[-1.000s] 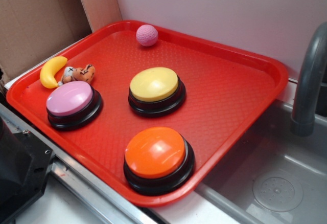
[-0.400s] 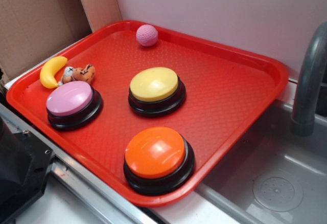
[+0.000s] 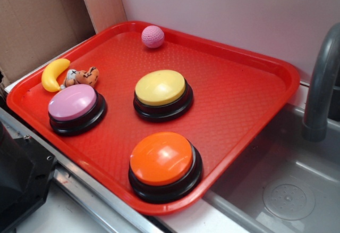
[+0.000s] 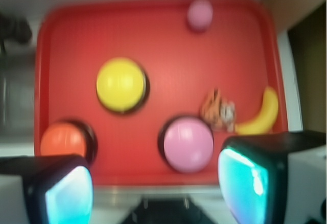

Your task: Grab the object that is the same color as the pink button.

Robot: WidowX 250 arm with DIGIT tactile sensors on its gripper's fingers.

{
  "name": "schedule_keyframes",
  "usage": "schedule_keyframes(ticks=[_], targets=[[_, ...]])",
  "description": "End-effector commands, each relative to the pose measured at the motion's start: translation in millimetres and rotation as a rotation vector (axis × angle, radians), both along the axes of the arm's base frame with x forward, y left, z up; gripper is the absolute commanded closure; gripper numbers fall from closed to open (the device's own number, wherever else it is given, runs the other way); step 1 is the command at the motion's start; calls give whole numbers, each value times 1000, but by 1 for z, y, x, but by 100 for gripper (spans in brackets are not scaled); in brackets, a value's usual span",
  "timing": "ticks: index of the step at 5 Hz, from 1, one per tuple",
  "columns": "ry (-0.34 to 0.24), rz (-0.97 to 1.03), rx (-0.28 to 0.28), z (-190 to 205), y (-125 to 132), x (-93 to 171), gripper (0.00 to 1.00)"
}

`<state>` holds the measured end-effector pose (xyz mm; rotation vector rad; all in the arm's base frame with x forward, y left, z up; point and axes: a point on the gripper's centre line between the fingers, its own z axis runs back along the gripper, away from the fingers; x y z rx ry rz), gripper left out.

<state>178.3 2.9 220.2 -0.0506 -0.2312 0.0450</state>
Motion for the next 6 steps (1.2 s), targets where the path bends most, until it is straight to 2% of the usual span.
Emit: schedule_keyframes(ticks=[1,2,4,5,6], targets=[[-162,92,9,-32,29,61,0],[-204,92,17,-54,48,95,0],[-264,95,7,-90,76,129,0],[-277,59,23,-106,86,140,0],[-253,75,42,-124,96,153,0]])
